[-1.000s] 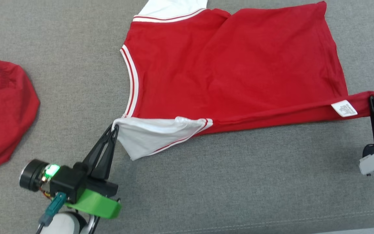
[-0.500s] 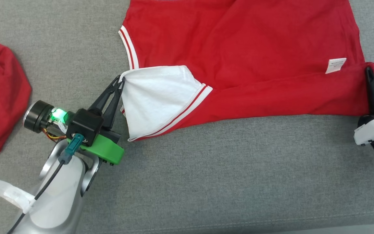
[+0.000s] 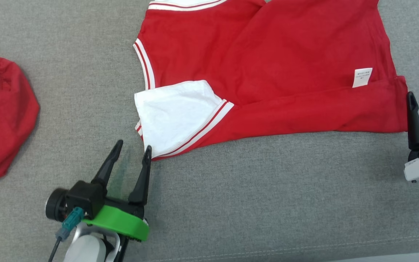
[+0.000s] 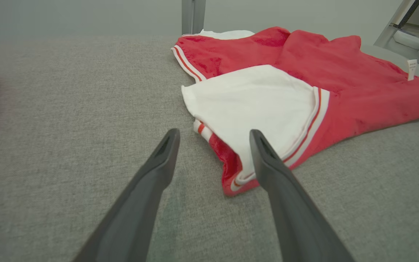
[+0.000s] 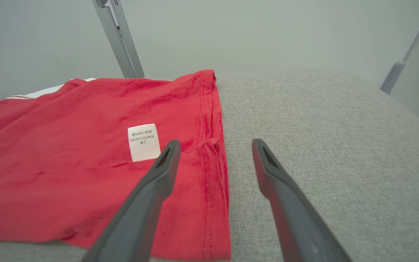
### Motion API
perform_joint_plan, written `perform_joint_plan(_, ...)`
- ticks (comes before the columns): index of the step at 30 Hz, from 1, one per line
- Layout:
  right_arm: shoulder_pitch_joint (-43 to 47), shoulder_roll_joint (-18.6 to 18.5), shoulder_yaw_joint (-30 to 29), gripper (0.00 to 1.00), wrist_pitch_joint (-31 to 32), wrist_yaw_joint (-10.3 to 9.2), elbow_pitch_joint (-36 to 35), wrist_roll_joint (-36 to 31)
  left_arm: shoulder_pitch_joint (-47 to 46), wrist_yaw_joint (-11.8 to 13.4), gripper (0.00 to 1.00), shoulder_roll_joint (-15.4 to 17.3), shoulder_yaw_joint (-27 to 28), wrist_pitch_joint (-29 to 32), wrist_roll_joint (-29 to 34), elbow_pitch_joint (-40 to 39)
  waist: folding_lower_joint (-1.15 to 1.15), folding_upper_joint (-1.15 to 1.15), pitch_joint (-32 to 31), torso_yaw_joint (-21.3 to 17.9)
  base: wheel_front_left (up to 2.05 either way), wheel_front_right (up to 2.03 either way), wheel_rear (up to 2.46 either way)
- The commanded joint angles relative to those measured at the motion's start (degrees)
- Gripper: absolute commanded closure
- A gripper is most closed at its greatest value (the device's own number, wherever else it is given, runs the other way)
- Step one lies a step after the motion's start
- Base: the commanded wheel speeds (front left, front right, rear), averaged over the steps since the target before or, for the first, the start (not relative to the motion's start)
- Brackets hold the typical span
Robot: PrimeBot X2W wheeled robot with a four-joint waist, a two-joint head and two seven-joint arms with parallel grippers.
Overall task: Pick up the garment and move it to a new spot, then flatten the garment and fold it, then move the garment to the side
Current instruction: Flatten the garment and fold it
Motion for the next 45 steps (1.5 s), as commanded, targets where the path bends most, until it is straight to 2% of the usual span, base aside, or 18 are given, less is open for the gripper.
perform_joint_plan(1, 1.1, 0.5, -0.5, 0.00, -0.2, 0.00, -0.5, -0.1, 1.6, -0.2, 0.00, -0.3, 0.0, 0.4, -1.1, -0.3, 0.00, 0.00, -1.4, -0.5, 0.00, 0.00, 0.00)
perform_joint_plan(9, 1.8, 1.9, 1.0, 0.00, -0.2, 0.01, -0.7, 0.6, 1.4, -0.4, 0.00, -0.2, -0.6, 2.6, -2.7, 2.4, 0.00, 0.00, -1.9, -1.9, 0.00, 0.00, 0.00)
perform_joint_plan(16, 0.6, 1.7, 2.1, 0.00, -0.2, 0.01, -0.5, 1.3, -2.5, 1.2, 0.00, -0.3, -0.8, 4.4, -1.9, 7.8, 0.00, 0.00, -1.0, -2.5, 0.00, 0.00, 0.00)
perform_joint_plan(17, 0.6, 1.7, 2.3, 0.00, -0.2, 0.01, -0.3, 1.5, -2.9, 1.4, 0.10, -0.5, -0.8, 4.9, -2.1, 8.4, 0.00, 0.00, -0.8, -2.5, 0.00, 0.00, 0.00)
perform_joint_plan(18, 0.6, 1.7, 2.3, 0.00, -0.2, 0.01, -0.2, 1.6, -3.1, 1.2, 0.32, -0.8, -0.8, 5.4, -2.6, 8.9, 0.00, 0.00, -0.7, -2.4, 0.00, 0.00, 0.00)
perform_joint_plan(20, 0.6, 1.9, 2.4, 0.00, -0.2, 0.01, 0.7, 2.0, -3.3, 0.5, 0.83, -1.2, -1.2, 6.3, -3.3, 9.5, 0.00, 0.00, -0.5, -2.3, 0.00, 0.00, 0.00)
perform_joint_plan(21, 0.5, 2.0, 2.5, 0.00, -0.2, 0.01, 1.3, 2.4, -3.3, 0.1, 1.00, -1.5, -1.4, 7.0, -4.3, 9.8, 0.00, 0.00, -0.5, -2.2, 0.00, 0.00, 0.00)
perform_joint_plan(26, 0.0, 2.6, 4.1, 0.00, -0.2, 0.01, 6.0, 5.5, -1.9, -1.4, 1.00, -1.1, -2.0, 7.9, -7.6, 8.2, 0.00, 0.00, -0.7, -1.6, 0.00, 0.00, 0.00)
perform_joint_plan(33, -3.3, 3.2, 8.1, 0.00, -0.2, 0.01, 12.1, 11.3, 0.9, -1.7, 1.00, 0.5, -1.8, 9.1, -10.2, 2.4, 0.00, 0.00, -0.6, -1.1, 0.00, 0.00, 0.00)
perform_joint_plan(35, -4.3, 2.5, 9.3, 1.00, -0.2, 0.01, 12.7, 12.3, 1.6, -1.8, 1.00, 0.9, -1.7, 9.8, -10.6, 0.8, 0.00, 0.00, -0.5, -0.7, 0.00, 0.00, 0.00)
perform_joint_plan(38, -3.6, 1.0, 11.9, 1.00, -0.2, 0.01, 13.4, 14.7, 2.4, -1.6, 1.00, 1.7, -1.8, 10.9, -11.1, -1.2, 0.00, 0.00, -0.8, -0.2, 0.00, 0.00, 0.00)
perform_joint_plan(45, 0.6, -3.8, 13.1, 1.00, -0.2, -0.05, 11.2, 16.3, 6.4, -0.7, 1.00, 2.6, -2.0, 13.5, -12.8, -5.4, 0.00, 0.00, -2.1, -0.3, 0.00, 0.00, 0.00)
